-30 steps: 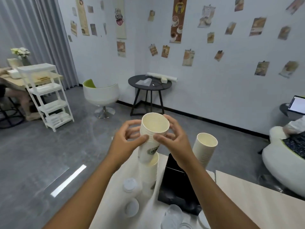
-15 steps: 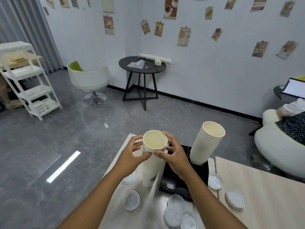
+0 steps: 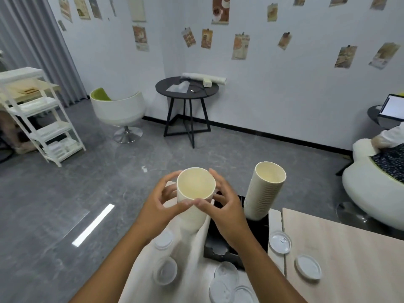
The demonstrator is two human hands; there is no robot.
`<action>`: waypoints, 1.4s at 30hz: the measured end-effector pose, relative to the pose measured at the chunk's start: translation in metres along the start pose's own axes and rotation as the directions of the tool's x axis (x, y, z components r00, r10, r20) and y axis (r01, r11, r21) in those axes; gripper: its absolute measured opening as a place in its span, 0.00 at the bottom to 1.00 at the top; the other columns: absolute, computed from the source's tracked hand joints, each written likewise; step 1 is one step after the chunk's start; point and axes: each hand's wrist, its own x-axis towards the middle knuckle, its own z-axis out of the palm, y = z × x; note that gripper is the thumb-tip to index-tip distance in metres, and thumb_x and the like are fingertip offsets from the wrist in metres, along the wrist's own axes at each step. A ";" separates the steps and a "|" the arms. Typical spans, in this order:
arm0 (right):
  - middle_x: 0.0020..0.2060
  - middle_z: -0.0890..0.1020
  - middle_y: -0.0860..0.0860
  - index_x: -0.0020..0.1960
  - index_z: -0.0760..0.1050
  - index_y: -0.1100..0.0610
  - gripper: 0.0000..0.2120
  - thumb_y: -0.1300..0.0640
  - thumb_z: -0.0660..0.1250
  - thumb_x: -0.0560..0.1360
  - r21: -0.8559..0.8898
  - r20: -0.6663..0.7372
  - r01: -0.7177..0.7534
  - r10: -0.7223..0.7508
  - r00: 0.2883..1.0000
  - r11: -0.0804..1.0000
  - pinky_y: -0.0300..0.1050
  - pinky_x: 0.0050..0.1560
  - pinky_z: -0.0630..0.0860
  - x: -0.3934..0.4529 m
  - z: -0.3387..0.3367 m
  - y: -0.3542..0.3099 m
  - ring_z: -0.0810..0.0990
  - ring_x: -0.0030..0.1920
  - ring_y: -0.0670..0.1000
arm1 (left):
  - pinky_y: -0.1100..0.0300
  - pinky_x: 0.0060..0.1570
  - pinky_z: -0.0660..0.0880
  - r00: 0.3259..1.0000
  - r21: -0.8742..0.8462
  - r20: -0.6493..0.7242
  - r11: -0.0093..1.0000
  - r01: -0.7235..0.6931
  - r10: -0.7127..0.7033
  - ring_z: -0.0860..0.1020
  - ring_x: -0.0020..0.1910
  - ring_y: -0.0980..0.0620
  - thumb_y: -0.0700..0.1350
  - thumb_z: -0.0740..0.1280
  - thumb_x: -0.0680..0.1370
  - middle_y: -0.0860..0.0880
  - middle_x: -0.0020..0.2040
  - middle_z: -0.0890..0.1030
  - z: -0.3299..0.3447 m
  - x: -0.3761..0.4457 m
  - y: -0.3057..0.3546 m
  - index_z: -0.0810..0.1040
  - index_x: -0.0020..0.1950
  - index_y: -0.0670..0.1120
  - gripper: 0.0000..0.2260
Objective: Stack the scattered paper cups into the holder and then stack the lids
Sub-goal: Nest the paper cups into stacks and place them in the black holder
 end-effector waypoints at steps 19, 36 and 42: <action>0.66 0.80 0.45 0.73 0.70 0.35 0.39 0.47 0.82 0.67 -0.136 -0.367 0.127 -0.169 0.915 0.983 0.44 0.60 0.81 0.041 -0.078 -0.040 0.81 0.65 0.48 | 0.37 0.68 0.75 0.955 -0.102 0.242 0.983 -0.151 0.172 0.81 0.66 0.50 0.56 0.77 0.72 0.51 0.64 0.85 0.080 0.105 0.042 0.70 0.73 0.63 0.31; 0.71 0.76 0.45 0.80 0.65 0.48 0.39 0.55 0.79 0.73 -0.191 -0.533 -0.173 0.045 0.845 0.966 0.43 0.73 0.70 0.060 -0.043 0.046 0.73 0.71 0.43 | 0.52 0.70 0.75 0.955 -0.040 0.298 0.999 0.007 0.005 0.76 0.71 0.55 0.50 0.79 0.74 0.57 0.69 0.79 0.083 0.138 -0.050 0.70 0.73 0.63 0.31; 0.62 0.79 0.39 0.76 0.67 0.41 0.39 0.55 0.81 0.71 -0.229 -0.503 -0.178 0.040 0.863 0.957 0.44 0.68 0.77 0.037 -0.046 0.036 0.79 0.64 0.42 | 0.50 0.72 0.70 0.957 0.032 0.283 0.997 -0.071 0.059 0.69 0.76 0.52 0.53 0.81 0.71 0.59 0.76 0.71 0.062 0.129 -0.045 0.70 0.73 0.66 0.34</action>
